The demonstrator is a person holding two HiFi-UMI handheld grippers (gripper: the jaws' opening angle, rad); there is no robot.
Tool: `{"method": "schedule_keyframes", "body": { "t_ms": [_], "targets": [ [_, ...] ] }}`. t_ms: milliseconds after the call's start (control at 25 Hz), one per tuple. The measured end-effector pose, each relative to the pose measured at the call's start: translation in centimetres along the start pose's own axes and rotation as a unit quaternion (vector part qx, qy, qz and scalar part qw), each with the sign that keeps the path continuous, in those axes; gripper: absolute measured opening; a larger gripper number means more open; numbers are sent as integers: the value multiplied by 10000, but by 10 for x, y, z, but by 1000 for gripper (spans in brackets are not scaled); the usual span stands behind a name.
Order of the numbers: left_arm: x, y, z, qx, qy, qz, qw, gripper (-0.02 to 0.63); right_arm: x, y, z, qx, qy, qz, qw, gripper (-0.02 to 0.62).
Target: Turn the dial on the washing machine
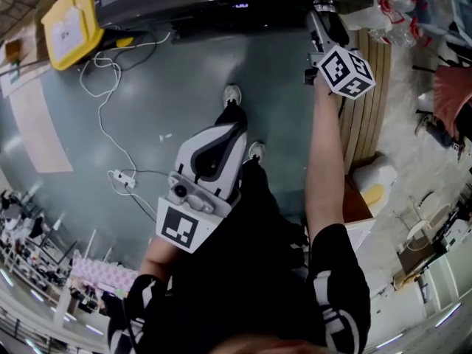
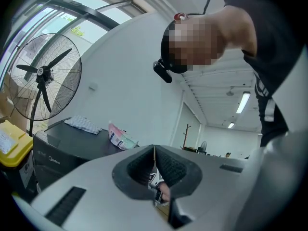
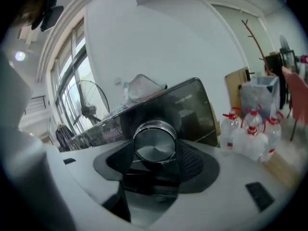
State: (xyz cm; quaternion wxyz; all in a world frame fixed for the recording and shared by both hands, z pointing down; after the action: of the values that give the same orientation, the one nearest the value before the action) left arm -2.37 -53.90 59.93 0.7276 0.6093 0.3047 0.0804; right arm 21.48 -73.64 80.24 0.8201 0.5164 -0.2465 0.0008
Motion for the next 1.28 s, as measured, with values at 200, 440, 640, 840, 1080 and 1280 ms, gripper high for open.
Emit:
{"method": "schedule_keyframes", "body": {
  "t_ms": [200, 440, 640, 840, 1080, 1280],
  "targets": [
    [-2, 2, -2, -26, -30, 22, 10000, 29, -19, -1, 1, -325, 594, -2097, 9754, 321],
    [-6, 5, -7, -71, -59, -26, 10000, 29, -23, -1, 4, -462, 1042, -3052, 9455, 288],
    [-13, 9, -6, -128, -127, -140, 9997, 28, -8, -4, 2, -49, 404, -496, 9979, 287],
    [-8, 6, -9, -42, -113, -120, 9999, 29, -4, -4, -2, 29, 410, -402, 9983, 292],
    [32, -29, -60, 284, -164, -37, 9995, 29, -54, -15, -74, -72, 465, -696, 9965, 311],
    [120, -101, -148, 860, -276, 366, 9952, 29, -141, -64, -225, 158, 159, -902, 9957, 187]
  ]
}}
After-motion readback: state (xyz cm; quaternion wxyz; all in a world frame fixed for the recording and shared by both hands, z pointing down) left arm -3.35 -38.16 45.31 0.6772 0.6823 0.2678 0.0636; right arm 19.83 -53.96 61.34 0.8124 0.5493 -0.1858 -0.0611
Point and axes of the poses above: the fingertips, and each gripper's own axes: z forward along the fingers, x to its right, y out of its underside, the point moved 5 cm from there along -z, backward along the fingers, and after that the axes turned 7 degrees about -y, right-handed, at the moved point
